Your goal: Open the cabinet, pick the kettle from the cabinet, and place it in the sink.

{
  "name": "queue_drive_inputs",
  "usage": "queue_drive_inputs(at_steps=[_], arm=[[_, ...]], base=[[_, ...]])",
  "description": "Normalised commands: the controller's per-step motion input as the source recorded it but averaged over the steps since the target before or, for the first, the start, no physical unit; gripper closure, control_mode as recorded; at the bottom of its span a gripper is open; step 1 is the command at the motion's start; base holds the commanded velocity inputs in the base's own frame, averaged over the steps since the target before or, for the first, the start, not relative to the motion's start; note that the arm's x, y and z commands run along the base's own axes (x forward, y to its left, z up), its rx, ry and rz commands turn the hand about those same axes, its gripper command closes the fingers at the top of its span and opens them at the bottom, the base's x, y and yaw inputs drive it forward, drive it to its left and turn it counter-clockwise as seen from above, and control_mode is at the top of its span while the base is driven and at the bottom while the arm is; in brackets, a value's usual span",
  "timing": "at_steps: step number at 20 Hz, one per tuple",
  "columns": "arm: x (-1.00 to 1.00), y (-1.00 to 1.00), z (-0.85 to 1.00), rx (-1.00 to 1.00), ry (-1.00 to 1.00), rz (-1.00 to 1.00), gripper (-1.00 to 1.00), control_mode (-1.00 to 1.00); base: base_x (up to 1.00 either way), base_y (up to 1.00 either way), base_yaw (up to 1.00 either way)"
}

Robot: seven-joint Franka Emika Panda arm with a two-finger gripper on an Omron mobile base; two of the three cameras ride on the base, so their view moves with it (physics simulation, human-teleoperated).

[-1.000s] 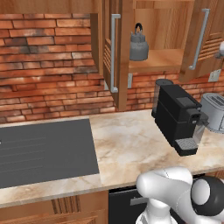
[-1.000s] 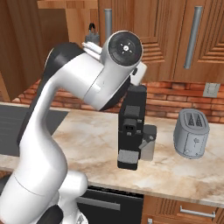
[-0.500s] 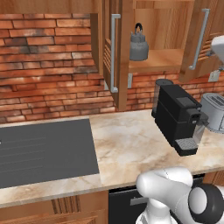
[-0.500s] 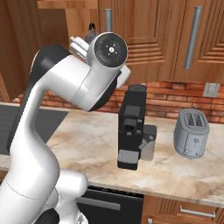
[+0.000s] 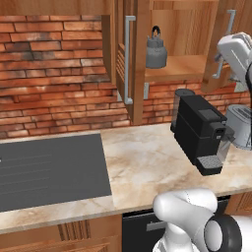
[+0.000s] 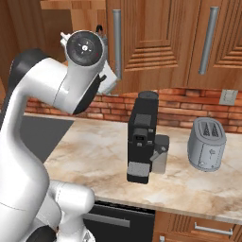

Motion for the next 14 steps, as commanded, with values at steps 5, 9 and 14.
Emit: queue_drive_inputs(at_steps=[5, 9, 14], arm=[[0.17, 0.35, -0.03, 0.23, 0.07, -0.17, -1.0, -1.0], [0.36, 0.08, -0.04, 0.34, 0.04, -0.1, -1.0, -1.0], [0.34, -0.04, -0.02, 0.35, 0.01, -0.02, -1.0, -1.0]], base=[[0.0, 0.0, 0.0], [0.0, 0.0, 0.0], [0.0, 0.0, 0.0]])
